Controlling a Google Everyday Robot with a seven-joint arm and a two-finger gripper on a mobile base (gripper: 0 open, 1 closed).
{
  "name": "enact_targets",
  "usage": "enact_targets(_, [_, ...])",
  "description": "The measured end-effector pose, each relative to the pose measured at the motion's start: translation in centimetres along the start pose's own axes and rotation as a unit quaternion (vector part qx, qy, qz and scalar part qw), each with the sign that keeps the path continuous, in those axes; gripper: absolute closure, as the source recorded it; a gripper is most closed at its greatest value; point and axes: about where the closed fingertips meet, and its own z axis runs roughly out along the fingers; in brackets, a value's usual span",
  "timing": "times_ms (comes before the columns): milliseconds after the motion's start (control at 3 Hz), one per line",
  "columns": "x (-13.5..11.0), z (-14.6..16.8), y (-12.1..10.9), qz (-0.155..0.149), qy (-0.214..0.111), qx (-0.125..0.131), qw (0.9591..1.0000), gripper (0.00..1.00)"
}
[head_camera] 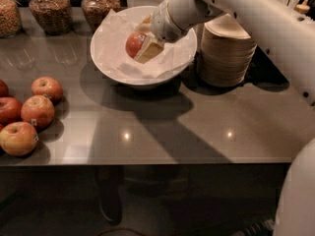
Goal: Pick apple from white bowl
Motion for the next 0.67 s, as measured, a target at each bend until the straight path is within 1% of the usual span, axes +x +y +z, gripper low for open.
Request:
enact_targets(333, [-0.8,-3.1,-1.7,-0.013,-0.002,0.04,0.9991,1.0])
enact_targets(667, [-0.8,-5.4,-2.8,-0.017,-0.013,0.063,0.9978,1.0])
